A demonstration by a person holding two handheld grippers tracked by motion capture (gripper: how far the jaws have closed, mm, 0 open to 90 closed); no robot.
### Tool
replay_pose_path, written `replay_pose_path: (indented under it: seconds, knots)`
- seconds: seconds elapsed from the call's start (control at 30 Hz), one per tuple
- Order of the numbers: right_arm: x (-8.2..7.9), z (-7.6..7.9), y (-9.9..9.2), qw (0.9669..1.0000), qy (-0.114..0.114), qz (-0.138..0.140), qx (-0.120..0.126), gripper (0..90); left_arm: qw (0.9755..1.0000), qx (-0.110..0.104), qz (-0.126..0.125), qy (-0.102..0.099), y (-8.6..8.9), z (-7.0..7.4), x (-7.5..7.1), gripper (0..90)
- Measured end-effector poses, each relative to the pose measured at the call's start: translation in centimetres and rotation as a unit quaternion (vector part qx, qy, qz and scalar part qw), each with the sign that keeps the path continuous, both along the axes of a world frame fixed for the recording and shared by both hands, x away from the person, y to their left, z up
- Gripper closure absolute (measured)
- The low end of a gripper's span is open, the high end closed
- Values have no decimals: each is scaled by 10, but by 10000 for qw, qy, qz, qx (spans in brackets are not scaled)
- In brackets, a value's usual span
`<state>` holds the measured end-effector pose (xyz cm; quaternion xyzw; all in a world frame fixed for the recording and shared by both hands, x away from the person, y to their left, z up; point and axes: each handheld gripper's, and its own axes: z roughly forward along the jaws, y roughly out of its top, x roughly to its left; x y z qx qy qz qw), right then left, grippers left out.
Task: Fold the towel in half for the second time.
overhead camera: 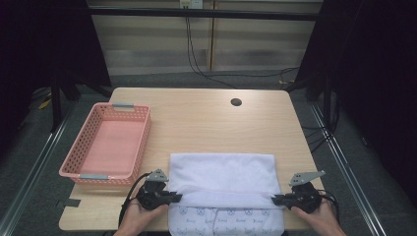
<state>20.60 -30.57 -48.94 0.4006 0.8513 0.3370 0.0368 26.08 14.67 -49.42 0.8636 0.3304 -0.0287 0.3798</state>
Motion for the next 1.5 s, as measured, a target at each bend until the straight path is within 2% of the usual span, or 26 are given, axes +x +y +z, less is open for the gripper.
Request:
replay_pose_path:
  seconds: [0.03,0.13,0.23,0.27,0.3,0.37,0.43,0.47,0.53,0.6,0.67,0.73,0.8,0.87,0.93,1.1,1.13,1.23,1.4,1.5]
  knots:
    - [2,0,-2,10000,21,7,-20,872,10000,49,15,-68,-2,0,2,861]
    - [8,0,-4,9999,-33,-90,-32,872,9999,57,95,-97,-8,-1,16,862]
    - [13,-1,-7,9997,-161,-147,-109,872,9998,49,143,-103,-14,-1,32,862]
    - [15,-1,-8,9995,-223,-185,-155,872,9998,76,112,-161,-17,-2,39,862]
    - [21,-1,-10,9995,-194,-206,-103,872,9996,103,92,-254,-19,-2,43,861]
    - [30,-2,-14,9993,-199,-314,-105,873,9996,83,172,-222,-23,-2,53,862]
    - [40,-3,-18,9989,-172,-424,-59,873,9992,121,224,-318,-27,-3,62,862]
    - [44,-3,-19,9989,-184,-441,-28,872,9991,75,283,-306,-28,-4,67,862]
    - [52,-4,-21,9982,-202,-566,-34,873,9992,48,297,-273,-31,-4,78,861]
    - [61,-4,-23,9976,-235,-643,-56,872,9989,132,334,-295,-34,-4,88,862]
    - [69,-4,-24,9972,-256,-695,-105,873,9984,145,435,-328,-38,-4,99,862]
    - [79,-4,-25,9965,-252,-788,-98,872,9981,152,417,-421,-41,-5,111,862]
    - [85,-5,-27,9964,-317,-781,-90,873,9978,37,545,-371,-40,-7,117,863]
    - [90,-6,-29,9963,-266,-815,-37,873,9976,-92,596,-329,-39,-9,121,863]
    - [97,-7,-30,9960,-290,-842,20,873,9974,-33,594,-395,-39,-9,123,863]
    - [112,-6,-29,9951,-286,-939,-94,873,9963,51,725,-462,-44,-8,136,864]
    - [117,-7,-30,9947,-339,-960,-101,873,9959,29,766,-471,-45,-9,140,863]
    - [129,-7,-31,9936,-304,-1085,-99,873,9953,-97,866,-423,-46,-11,148,863]
    - [145,-7,-33,9927,-287,-1168,-64,873,9951,61,864,-473,-48,-9,163,863]
    - [153,-10,-35,9920,-332,-1214,37,873,9946,12,924,-477,-48,-10,169,863]
